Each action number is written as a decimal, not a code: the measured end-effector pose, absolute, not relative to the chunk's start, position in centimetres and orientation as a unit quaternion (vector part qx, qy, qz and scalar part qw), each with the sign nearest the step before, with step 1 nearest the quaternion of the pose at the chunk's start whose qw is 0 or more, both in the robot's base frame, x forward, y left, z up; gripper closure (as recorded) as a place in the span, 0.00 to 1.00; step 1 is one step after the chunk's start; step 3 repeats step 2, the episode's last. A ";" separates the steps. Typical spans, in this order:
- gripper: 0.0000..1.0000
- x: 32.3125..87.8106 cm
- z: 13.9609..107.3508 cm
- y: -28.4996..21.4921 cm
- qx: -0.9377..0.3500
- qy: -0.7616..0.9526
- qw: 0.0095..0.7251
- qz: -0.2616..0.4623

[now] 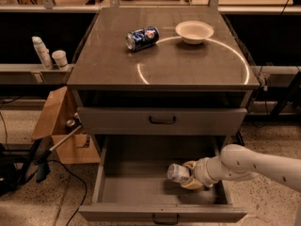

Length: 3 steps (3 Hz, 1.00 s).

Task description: Place blue plastic bottle into middle drawer

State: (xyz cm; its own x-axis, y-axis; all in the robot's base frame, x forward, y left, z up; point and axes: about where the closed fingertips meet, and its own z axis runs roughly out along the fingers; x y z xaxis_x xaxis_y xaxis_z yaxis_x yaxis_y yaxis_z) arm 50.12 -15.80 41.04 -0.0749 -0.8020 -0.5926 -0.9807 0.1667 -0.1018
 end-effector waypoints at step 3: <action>0.00 50.1 41.0 -15.8 -0.624 0.714 0.271 0.165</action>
Offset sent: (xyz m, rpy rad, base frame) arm 0.0000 0.0000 0.0000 0.0000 0.0000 0.0000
